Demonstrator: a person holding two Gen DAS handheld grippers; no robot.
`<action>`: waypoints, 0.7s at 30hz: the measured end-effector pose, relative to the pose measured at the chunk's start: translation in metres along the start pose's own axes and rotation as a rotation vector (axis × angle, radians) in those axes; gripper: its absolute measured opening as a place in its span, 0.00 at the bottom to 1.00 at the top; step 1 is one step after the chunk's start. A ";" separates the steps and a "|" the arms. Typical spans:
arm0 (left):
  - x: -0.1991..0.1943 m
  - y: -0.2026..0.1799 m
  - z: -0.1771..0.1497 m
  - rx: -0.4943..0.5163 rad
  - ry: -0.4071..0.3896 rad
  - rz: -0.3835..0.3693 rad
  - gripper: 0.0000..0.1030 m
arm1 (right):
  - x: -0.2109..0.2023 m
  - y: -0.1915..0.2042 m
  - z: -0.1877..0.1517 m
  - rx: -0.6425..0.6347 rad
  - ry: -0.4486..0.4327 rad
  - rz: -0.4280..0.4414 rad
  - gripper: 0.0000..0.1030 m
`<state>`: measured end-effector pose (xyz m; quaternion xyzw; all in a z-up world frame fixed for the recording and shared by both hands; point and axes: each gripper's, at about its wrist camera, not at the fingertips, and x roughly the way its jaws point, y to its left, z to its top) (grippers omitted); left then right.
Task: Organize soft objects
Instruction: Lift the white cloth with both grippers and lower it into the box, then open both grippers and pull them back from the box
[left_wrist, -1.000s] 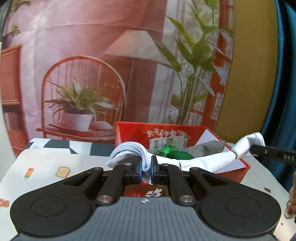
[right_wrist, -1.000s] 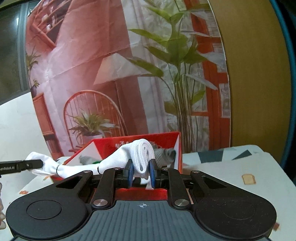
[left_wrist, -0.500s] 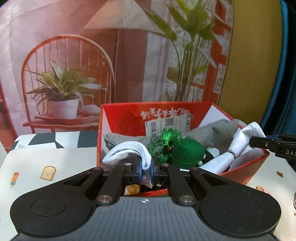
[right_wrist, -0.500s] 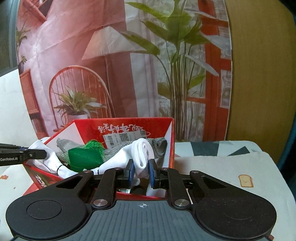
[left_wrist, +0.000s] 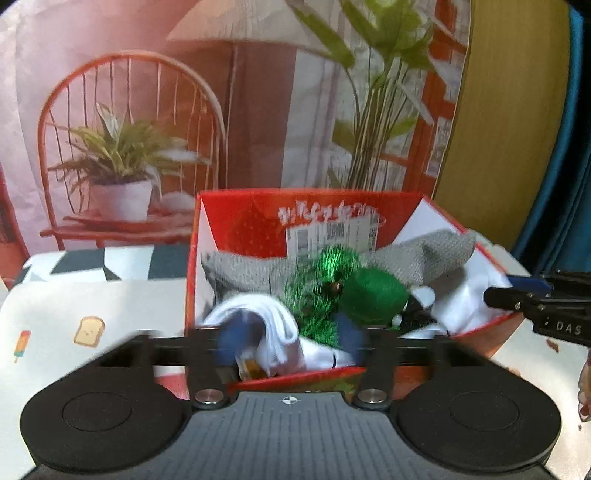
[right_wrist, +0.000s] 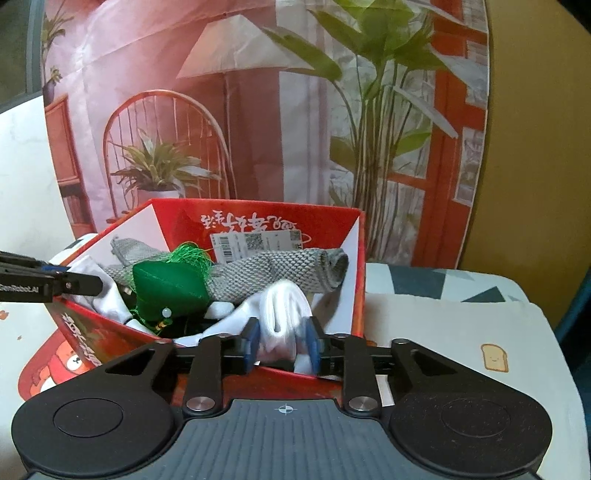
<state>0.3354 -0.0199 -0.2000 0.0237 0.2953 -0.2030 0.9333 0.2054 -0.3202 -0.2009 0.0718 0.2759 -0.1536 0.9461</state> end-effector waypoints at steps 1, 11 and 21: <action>-0.004 -0.002 0.001 0.003 -0.017 0.001 0.78 | -0.002 0.000 0.001 0.000 -0.004 -0.005 0.29; -0.048 -0.013 0.018 -0.026 -0.078 0.067 1.00 | -0.031 0.009 0.019 0.019 -0.058 0.011 0.99; -0.105 -0.017 0.029 -0.078 -0.156 0.129 1.00 | -0.078 0.014 0.042 0.135 -0.108 0.042 1.00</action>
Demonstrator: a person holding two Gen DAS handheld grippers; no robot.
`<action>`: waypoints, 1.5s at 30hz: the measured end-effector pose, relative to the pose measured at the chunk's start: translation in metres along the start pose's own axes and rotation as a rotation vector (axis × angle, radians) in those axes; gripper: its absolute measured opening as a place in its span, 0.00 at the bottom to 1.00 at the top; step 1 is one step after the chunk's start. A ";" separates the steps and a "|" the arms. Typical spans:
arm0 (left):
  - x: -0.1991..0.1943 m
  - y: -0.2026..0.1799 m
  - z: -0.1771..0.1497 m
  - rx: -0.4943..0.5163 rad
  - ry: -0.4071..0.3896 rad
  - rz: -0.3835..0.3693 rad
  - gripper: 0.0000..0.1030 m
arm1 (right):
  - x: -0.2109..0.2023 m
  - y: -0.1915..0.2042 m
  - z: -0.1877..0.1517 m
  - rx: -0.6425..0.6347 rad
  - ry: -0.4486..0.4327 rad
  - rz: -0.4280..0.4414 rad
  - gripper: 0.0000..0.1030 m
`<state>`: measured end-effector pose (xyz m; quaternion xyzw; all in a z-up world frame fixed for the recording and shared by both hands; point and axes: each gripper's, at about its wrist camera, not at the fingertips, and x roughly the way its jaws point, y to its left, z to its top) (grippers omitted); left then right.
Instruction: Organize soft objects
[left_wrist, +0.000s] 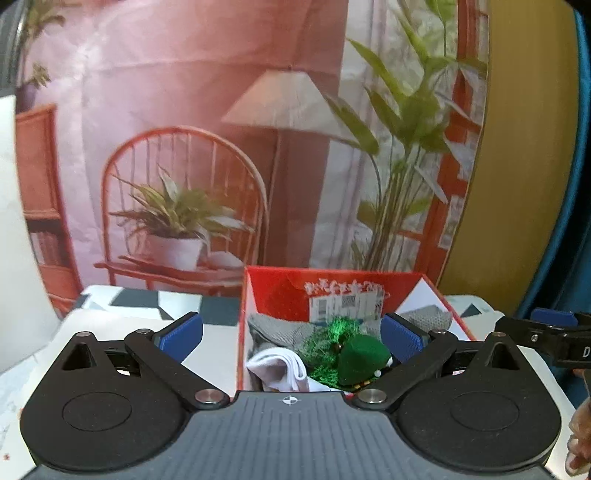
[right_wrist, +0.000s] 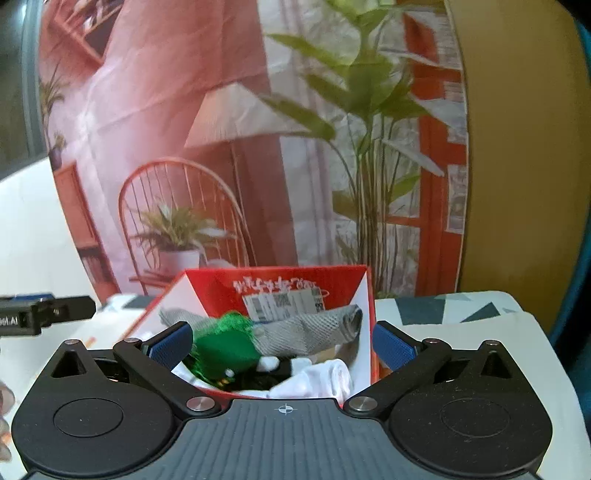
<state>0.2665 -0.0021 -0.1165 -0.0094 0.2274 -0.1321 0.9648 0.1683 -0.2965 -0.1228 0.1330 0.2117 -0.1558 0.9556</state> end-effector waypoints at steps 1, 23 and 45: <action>-0.007 -0.002 0.002 0.004 -0.007 0.013 1.00 | -0.005 0.001 0.003 0.014 -0.002 0.005 1.00; -0.190 -0.039 0.015 0.015 -0.138 0.145 1.00 | -0.170 0.057 0.018 0.031 -0.107 -0.054 1.00; -0.249 -0.046 0.002 -0.004 -0.177 0.145 1.00 | -0.267 0.094 0.012 -0.091 -0.193 -0.122 1.00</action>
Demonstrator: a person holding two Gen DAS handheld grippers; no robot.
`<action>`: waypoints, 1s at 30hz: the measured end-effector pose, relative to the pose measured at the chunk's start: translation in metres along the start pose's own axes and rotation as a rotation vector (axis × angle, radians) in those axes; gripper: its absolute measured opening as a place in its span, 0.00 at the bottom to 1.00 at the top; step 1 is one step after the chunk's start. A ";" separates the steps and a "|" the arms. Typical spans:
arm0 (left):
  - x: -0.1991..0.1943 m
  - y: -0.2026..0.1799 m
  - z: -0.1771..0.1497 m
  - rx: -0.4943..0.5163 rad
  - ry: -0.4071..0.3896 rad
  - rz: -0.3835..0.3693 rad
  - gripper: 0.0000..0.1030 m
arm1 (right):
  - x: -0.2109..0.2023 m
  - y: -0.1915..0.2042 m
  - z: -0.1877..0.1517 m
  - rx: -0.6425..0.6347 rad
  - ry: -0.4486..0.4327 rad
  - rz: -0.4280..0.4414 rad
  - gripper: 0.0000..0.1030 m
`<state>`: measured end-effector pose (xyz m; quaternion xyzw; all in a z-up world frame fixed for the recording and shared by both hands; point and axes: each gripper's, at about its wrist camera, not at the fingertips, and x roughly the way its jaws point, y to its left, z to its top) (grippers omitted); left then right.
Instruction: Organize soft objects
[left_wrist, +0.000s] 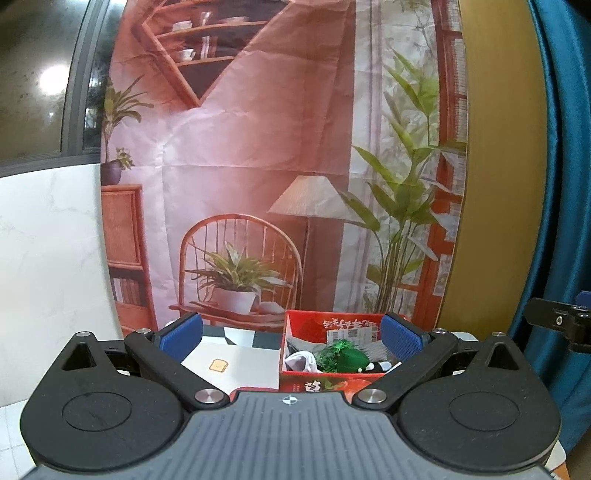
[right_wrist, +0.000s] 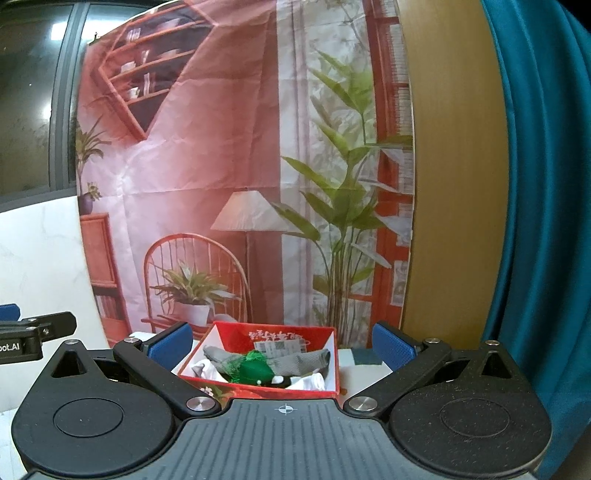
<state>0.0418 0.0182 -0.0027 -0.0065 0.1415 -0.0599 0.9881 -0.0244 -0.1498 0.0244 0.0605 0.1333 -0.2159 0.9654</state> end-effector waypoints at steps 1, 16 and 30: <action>0.000 0.001 0.000 -0.003 -0.001 0.002 1.00 | 0.001 0.000 0.000 0.001 0.002 0.001 1.00; -0.004 -0.001 -0.001 -0.003 -0.007 0.021 1.00 | 0.008 -0.004 -0.002 0.015 0.023 -0.010 1.00; -0.005 0.000 -0.001 -0.005 -0.005 0.021 1.00 | 0.008 -0.005 -0.002 0.019 0.025 -0.012 1.00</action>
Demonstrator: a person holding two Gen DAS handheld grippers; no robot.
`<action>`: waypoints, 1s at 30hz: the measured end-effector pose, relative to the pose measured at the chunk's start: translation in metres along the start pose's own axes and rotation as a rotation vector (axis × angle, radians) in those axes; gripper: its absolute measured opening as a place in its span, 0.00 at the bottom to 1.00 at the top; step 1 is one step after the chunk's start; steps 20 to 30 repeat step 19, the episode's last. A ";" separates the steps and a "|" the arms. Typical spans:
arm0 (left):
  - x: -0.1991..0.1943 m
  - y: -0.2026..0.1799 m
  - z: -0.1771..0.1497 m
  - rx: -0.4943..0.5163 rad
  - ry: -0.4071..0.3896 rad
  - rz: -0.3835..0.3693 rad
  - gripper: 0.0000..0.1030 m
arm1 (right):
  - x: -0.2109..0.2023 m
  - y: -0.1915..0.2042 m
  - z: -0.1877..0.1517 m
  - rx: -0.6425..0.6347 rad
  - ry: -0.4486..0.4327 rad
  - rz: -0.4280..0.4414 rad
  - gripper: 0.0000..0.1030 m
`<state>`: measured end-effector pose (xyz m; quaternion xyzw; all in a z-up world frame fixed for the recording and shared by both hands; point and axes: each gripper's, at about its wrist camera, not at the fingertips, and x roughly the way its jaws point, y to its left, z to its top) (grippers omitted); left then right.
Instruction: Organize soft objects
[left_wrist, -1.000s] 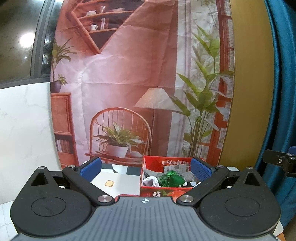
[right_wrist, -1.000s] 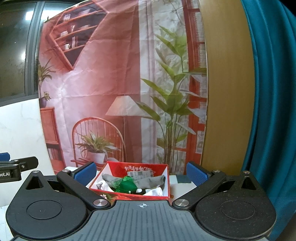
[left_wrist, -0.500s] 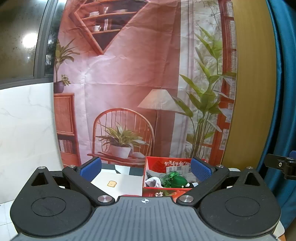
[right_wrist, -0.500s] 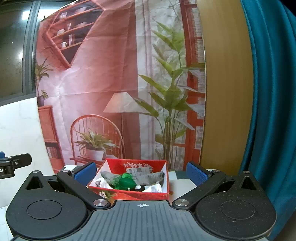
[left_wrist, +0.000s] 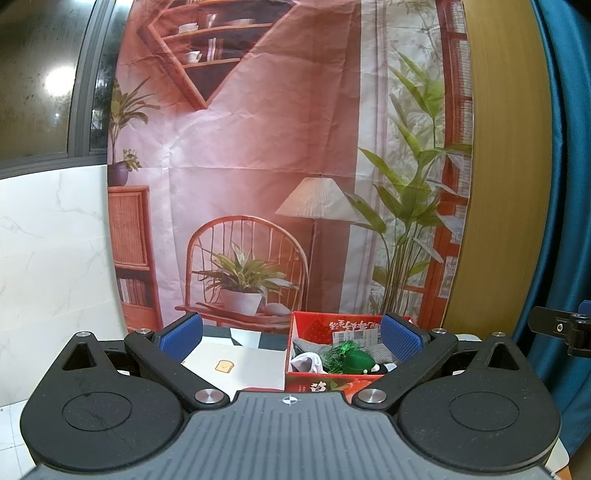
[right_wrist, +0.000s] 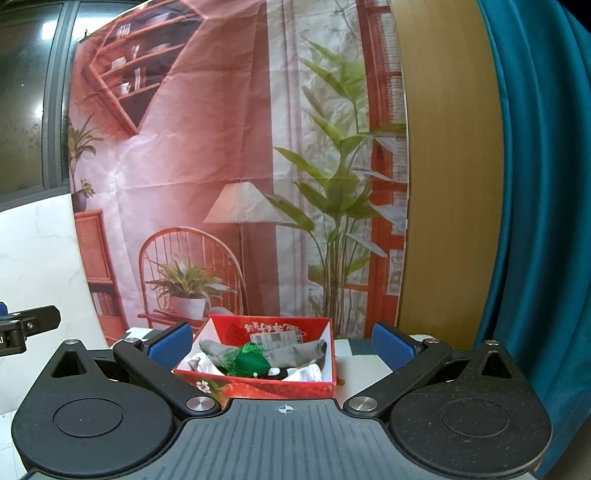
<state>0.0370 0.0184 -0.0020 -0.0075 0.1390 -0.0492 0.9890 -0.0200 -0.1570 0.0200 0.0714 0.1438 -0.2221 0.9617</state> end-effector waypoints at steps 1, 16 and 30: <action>0.000 0.000 0.000 -0.001 0.001 0.000 1.00 | 0.000 0.000 0.000 0.000 0.000 -0.001 1.00; -0.001 0.002 0.000 -0.001 -0.002 0.002 1.00 | 0.001 -0.001 -0.003 -0.001 0.004 -0.006 1.00; -0.002 0.002 0.000 -0.001 -0.003 0.004 1.00 | 0.001 -0.002 -0.004 -0.001 0.004 -0.006 1.00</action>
